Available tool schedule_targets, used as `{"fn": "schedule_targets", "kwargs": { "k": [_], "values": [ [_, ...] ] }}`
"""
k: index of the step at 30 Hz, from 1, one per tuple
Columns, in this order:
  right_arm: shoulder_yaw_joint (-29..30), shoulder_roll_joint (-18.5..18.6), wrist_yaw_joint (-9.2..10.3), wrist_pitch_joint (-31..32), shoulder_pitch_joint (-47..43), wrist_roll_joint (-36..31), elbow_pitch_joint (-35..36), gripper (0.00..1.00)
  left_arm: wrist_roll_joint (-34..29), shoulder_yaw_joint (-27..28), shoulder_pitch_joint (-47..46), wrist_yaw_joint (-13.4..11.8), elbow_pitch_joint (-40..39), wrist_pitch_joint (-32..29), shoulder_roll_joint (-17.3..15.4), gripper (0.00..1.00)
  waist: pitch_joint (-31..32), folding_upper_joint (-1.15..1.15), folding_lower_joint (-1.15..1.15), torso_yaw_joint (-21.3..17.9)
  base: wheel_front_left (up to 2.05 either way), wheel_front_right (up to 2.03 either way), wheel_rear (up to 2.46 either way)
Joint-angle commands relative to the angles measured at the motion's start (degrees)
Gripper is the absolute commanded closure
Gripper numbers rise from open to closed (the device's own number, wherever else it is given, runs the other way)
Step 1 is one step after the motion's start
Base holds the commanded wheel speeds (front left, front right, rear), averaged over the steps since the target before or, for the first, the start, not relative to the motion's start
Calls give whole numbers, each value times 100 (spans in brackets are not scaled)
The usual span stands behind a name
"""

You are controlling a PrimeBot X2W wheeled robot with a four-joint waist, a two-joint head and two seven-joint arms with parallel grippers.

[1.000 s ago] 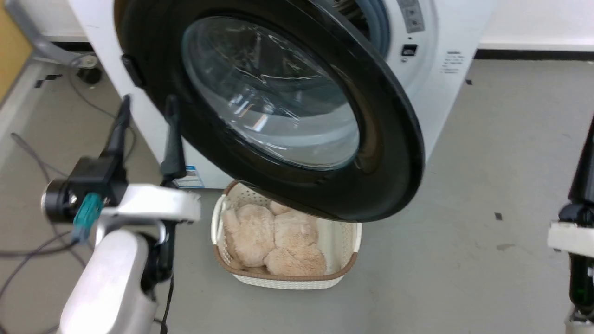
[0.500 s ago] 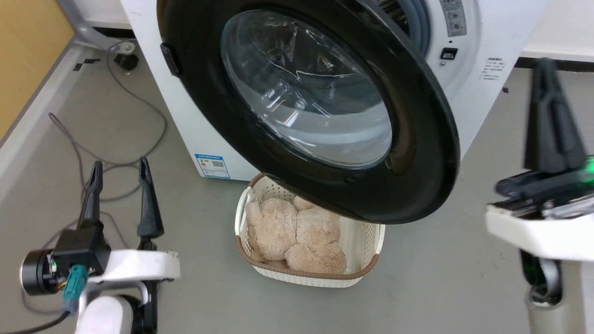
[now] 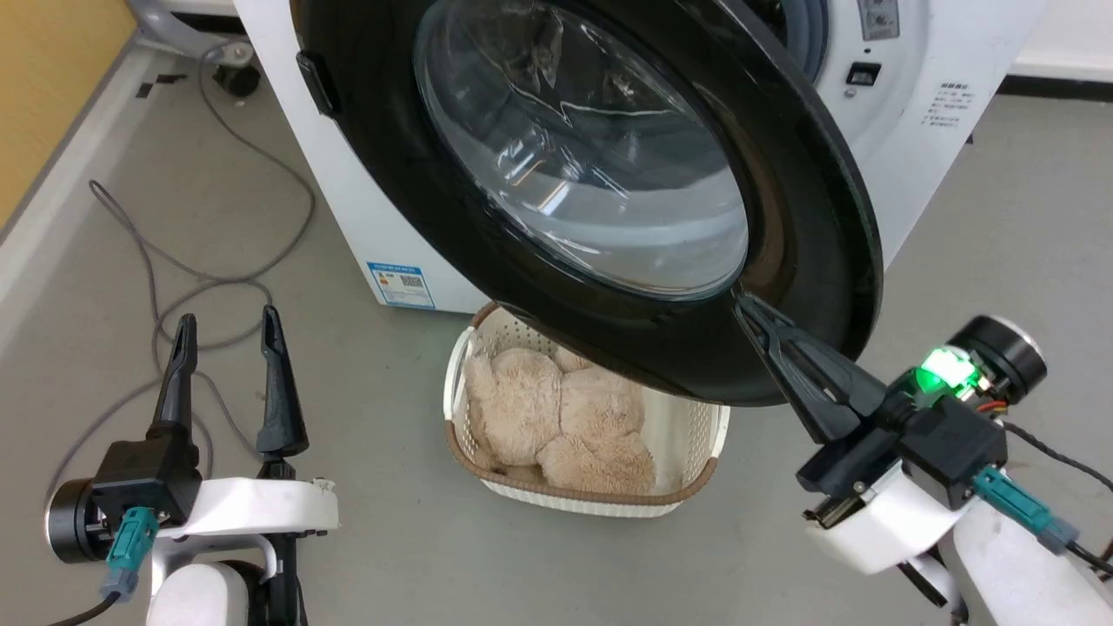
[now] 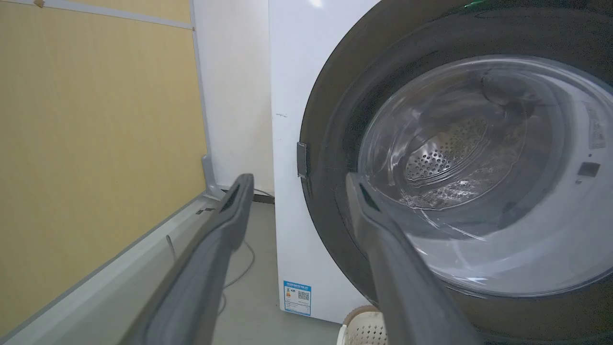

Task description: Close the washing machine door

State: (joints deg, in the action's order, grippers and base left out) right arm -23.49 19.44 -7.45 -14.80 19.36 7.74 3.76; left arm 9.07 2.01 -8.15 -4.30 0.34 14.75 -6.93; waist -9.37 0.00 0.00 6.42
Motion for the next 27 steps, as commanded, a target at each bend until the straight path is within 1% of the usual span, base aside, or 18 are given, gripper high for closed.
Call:
{"fn": "schedule_targets", "kwargs": {
  "k": [1,8,11,15,23,27],
  "values": [
    [-29,118,-3,-19,-55,-47,-253,100,-62,91,-32,87,19,25,84,0,-91,0,0,-6,0,0,0],
    [148,262,-3,-20,-3,-157,-854,100,-183,191,-164,242,-37,25,236,0,-349,0,0,-11,0,0,0],
    [363,266,-3,-20,87,-161,-1068,100,-262,178,-245,322,-49,25,287,0,-515,0,0,-4,0,0,0],
    [799,206,-3,-20,261,-133,-1280,100,-343,141,-395,376,-70,25,337,0,-767,0,0,26,0,0,0],
    [1489,196,-3,-20,1000,-105,-1673,100,-395,68,-724,381,-152,25,387,0,-1327,0,0,107,0,0,0],
    [1609,224,-3,-20,1460,-165,-1872,100,-364,32,-887,345,-193,25,397,0,-1580,0,0,168,0,0,0]
  ]
}}
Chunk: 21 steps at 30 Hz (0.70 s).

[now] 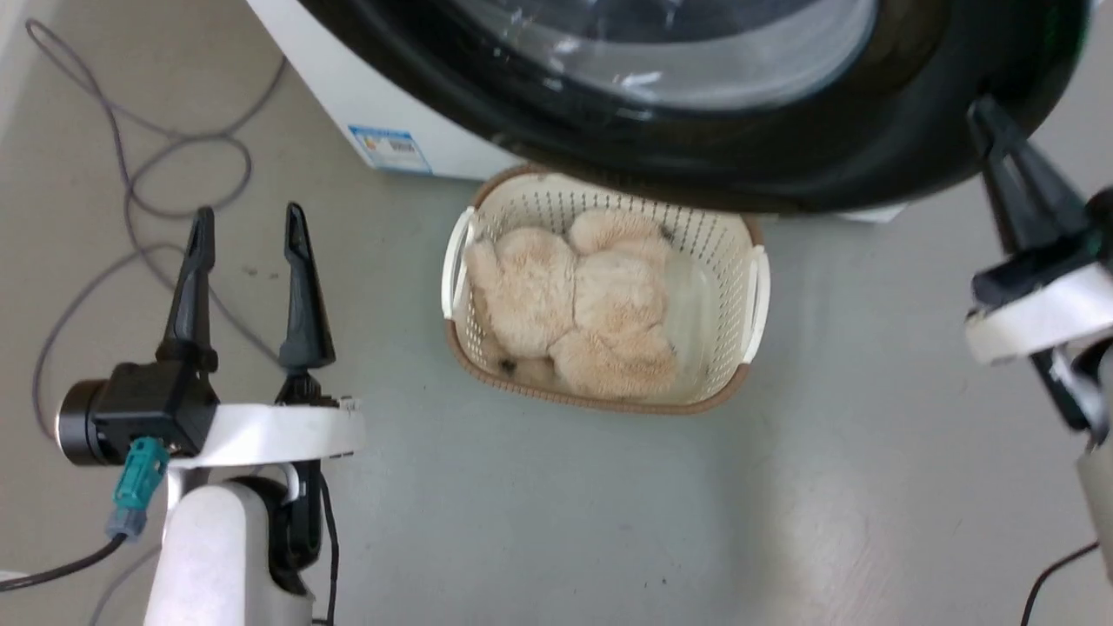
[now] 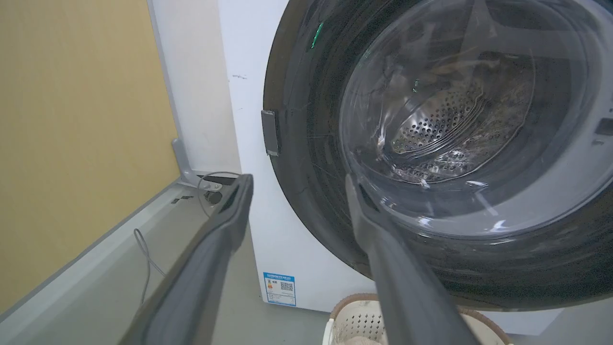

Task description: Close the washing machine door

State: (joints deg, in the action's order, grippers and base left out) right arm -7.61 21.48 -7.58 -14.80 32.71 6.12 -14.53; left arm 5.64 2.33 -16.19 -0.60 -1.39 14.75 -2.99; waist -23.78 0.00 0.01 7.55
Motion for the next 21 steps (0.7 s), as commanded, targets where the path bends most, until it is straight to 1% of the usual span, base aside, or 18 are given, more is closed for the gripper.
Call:
{"fn": "schedule_targets", "kwargs": {
  "k": [1,6,11,17,21],
  "values": [
    [87,14,9,-20,248,-21,-112,100,1,-3,-120,-42,-31,25,6,0,-197,0,-1,73,0,0,0],
    [396,-10,9,-20,837,-163,-517,100,121,-89,-249,-115,-93,25,9,0,-433,0,-1,187,0,0,0],
    [642,-30,9,-20,1236,-337,-887,100,198,-169,-295,-213,-120,25,10,0,-556,0,-1,288,0,0,0],
    [783,-42,9,-20,1452,-550,-1149,100,248,-212,-299,-310,-126,25,11,0,-608,0,-1,334,0,0,0],
    [842,-76,9,-20,1517,-690,-1203,100,298,-230,-306,-348,-127,25,11,0,-621,0,-1,338,0,0,0]
  ]
}}
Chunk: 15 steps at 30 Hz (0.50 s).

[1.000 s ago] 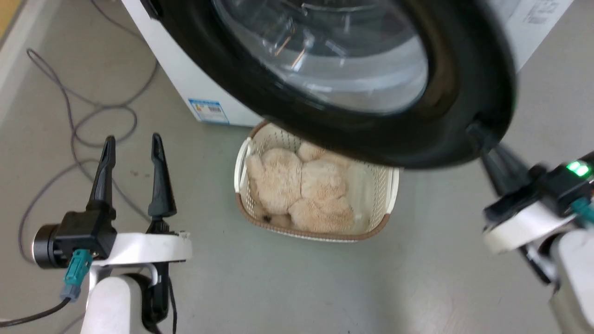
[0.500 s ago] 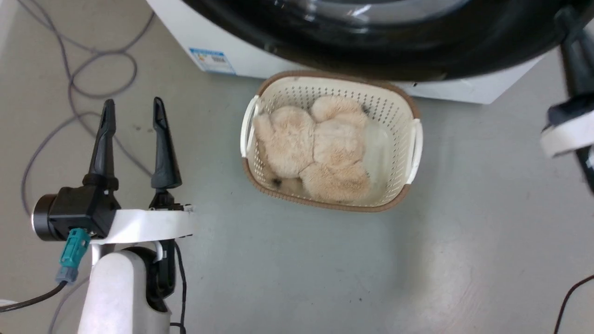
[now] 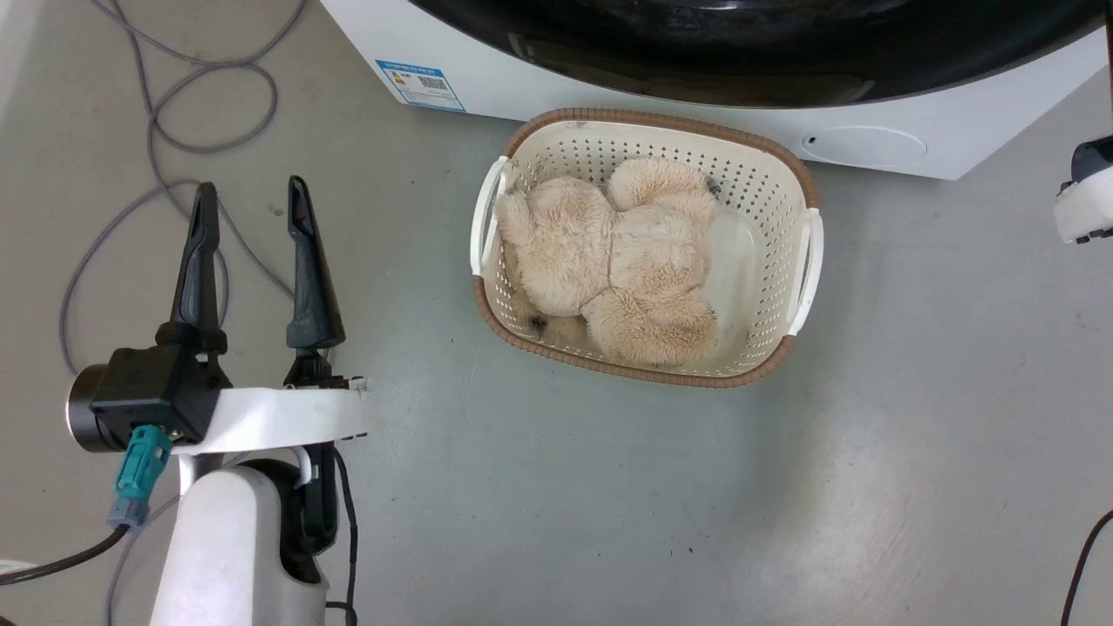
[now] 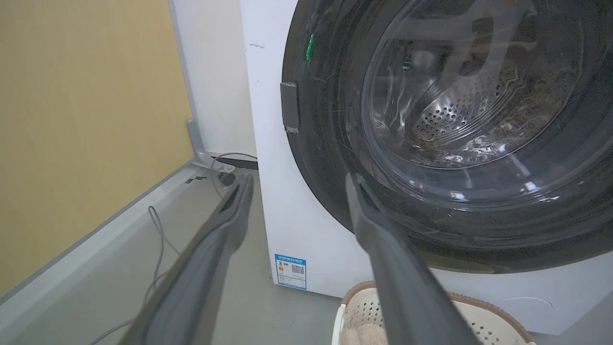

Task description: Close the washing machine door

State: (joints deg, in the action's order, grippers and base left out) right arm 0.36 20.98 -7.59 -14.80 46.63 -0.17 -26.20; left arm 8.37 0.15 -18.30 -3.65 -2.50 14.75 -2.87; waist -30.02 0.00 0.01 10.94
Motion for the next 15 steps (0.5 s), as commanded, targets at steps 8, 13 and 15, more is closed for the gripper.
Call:
{"fn": "schedule_targets", "kwargs": {
  "k": [8,13,15],
  "values": [
    [139,-208,10,-20,-142,-121,305,100,-7,24,21,-31,-45,25,-1,0,339,0,-1,-91,0,0,0],
    [262,-398,10,-20,-587,-133,1108,100,-120,102,234,16,16,25,-1,0,759,0,-1,-273,0,0,0],
    [270,-458,10,-20,-767,-152,1468,100,-170,136,329,49,48,25,-1,0,934,0,-1,-359,0,0,0]
  ]
}}
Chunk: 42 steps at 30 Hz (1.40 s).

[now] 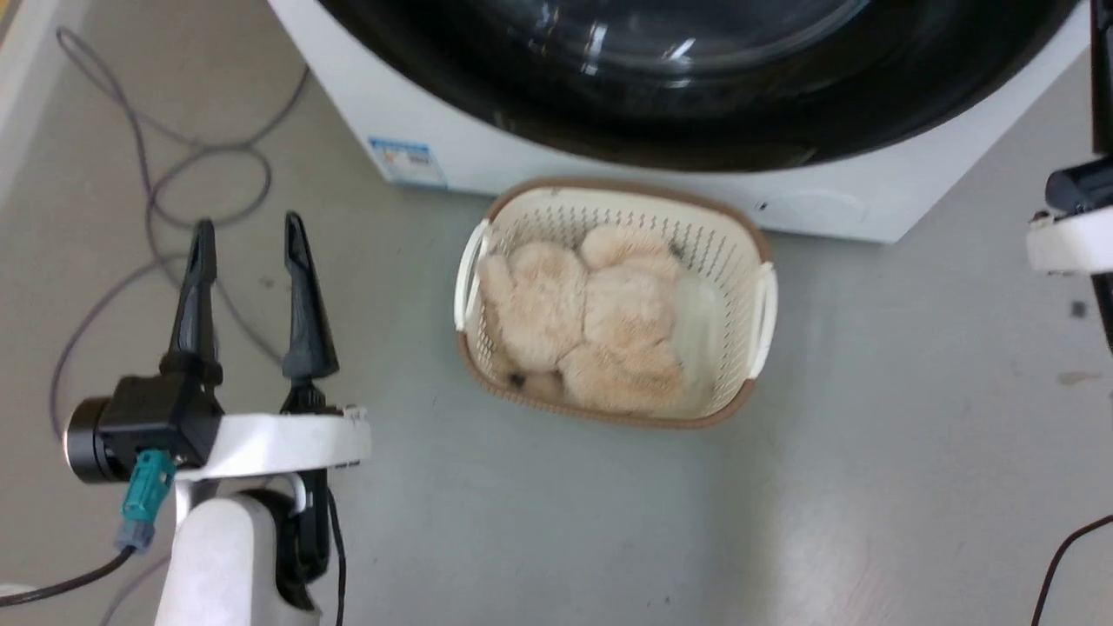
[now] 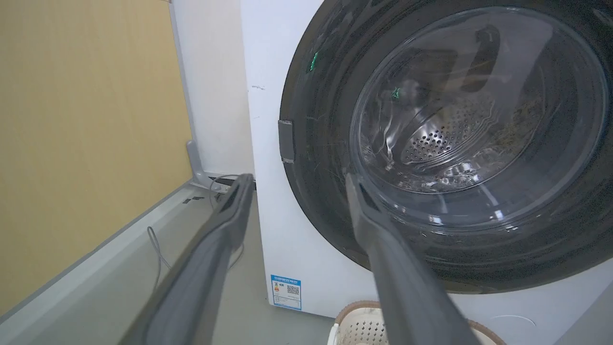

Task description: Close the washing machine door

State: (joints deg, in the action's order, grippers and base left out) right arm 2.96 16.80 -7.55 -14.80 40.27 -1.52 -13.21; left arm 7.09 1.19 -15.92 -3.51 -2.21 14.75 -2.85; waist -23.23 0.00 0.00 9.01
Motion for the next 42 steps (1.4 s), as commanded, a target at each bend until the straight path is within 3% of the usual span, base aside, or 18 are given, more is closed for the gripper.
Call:
{"fn": "schedule_targets", "kwargs": {
  "k": [1,9,16,17,18,19,21,31,40,41,42],
  "values": [
    [5,-62,6,-20,-225,-22,353,100,-70,44,135,52,39,25,-3,0,343,0,0,-204,0,0,0],
    [18,-332,6,-20,-1177,-96,1404,100,-223,95,550,114,154,25,-3,0,1055,0,0,-525,0,0,0],
    [269,-823,6,-20,-2145,21,1292,100,-306,85,880,142,209,25,-3,0,1546,0,0,-757,0,0,0],
    [246,-863,6,-20,-2270,59,1221,80,-333,75,936,138,204,25,-3,0,1607,0,0,-789,0,0,0],
    [246,-863,6,-20,-2270,59,1221,80,-333,75,936,138,204,25,-3,0,1607,0,0,-789,0,0,0],
    [226,-903,6,-20,-2389,76,1174,65,-358,67,993,130,197,25,-3,0,1664,0,0,-821,0,0,0],
    [209,-996,6,-20,-2591,147,1089,0,-424,52,1097,120,188,25,-3,0,1749,0,0,-877,0,0,0],
    [275,-1316,6,-20,-3414,408,584,0,-547,-54,1512,72,359,25,-3,0,2154,0,0,-1003,0,0,0],
    [136,-1388,6,-20,-3933,540,513,0,-579,-38,1771,-38,471,25,-3,0,2304,0,0,-996,0,0,0],
    [142,-1354,1,1,-3885,534,505,100,-547,-45,1723,-8,467,-4,2,100,2306,0,0,-997,0,0,0],
    [141,-1354,1,6,-3886,536,504,100,-545,-45,1721,-8,467,-9,3,100,2307,0,0,-997,0,0,0]
  ]
}}
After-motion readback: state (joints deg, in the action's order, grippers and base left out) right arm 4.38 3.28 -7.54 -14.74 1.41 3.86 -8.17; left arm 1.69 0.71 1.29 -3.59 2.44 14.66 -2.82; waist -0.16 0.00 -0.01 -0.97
